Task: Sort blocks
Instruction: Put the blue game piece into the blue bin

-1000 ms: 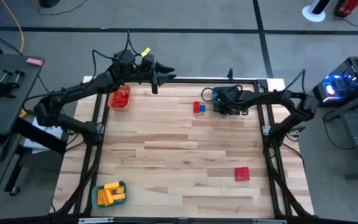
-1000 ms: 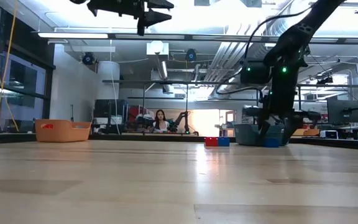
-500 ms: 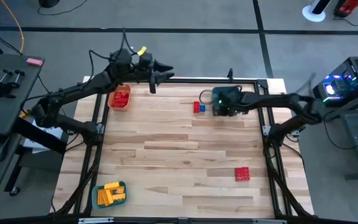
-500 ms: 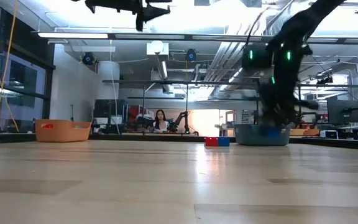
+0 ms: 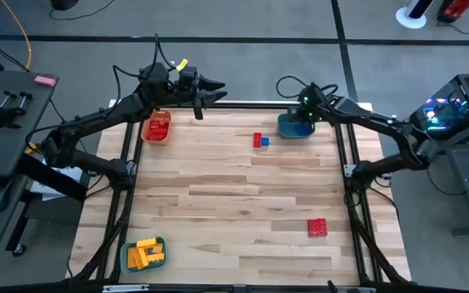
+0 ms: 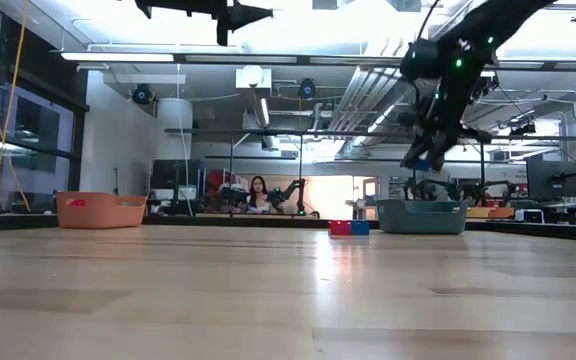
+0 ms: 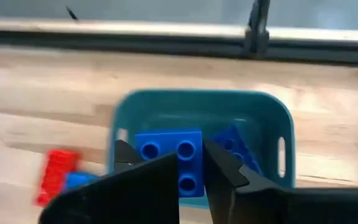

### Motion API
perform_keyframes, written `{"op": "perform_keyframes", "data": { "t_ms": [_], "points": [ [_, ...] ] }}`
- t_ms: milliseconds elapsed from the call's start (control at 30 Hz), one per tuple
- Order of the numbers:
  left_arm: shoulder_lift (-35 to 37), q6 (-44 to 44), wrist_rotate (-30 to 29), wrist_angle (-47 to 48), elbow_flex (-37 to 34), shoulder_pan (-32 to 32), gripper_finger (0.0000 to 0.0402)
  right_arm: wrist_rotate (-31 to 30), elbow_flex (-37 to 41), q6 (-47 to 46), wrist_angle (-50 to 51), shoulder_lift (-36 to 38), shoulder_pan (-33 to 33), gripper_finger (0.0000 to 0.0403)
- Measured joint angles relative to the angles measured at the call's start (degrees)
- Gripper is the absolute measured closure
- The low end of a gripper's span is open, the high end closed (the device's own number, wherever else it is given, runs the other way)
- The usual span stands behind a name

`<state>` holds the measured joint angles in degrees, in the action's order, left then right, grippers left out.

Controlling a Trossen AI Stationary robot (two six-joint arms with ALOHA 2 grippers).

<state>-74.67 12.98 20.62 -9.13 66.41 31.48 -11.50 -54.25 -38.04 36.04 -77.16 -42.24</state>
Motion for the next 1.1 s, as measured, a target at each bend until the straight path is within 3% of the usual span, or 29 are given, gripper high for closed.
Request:
{"op": "perform_keyframes", "data": {
  "t_ms": [167, 300, 533, 600, 700, 800, 967, 1100],
  "points": [
    [0.00, 0.44, 0.01, -0.11, 0.00, 0.00, 0.0239, 1.93, 0.06, 2.79, -2.24, -3.18, -0.89, 0.0358],
    [-0.02, 0.50, 0.00, -0.12, 0.00, 0.00, 0.0239, 3.27, -0.33, 6.46, -5.20, -3.42, -0.89, 0.0296],
    [-0.02, 1.02, 0.00, -0.08, 0.00, 0.00, 0.0239, 3.36, -5.21, 11.34, -1.44, -3.42, -0.91, 0.0188],
    [-0.02, 1.42, 0.00, -0.02, 0.00, 0.00, 0.0239, 6.49, -7.43, 12.53, -1.70, -3.42, -0.94, 0.0170],
    [-0.04, 1.45, 0.01, 0.20, 0.00, 0.00, 0.0239, 17.21, -10.04, 18.46, -6.39, -3.43, -0.48, 0.0158],
    [-0.04, 1.48, 0.00, 0.22, 0.00, 0.00, 0.0239, 24.50, -11.63, 32.85, -6.77, -4.66, 2.09, 0.0156],
    [-0.04, 1.99, 0.02, 0.34, 0.00, 0.00, 0.0239, 23.24, -12.41, 53.82, -2.27, -10.67, 7.51, 0.0155],
    [-0.04, 3.03, 0.06, 0.34, 0.00, 0.00, 0.0239, 19.48, -12.51, 58.56, -1.73, -17.23, 9.88, 0.0155]
  ]
}}
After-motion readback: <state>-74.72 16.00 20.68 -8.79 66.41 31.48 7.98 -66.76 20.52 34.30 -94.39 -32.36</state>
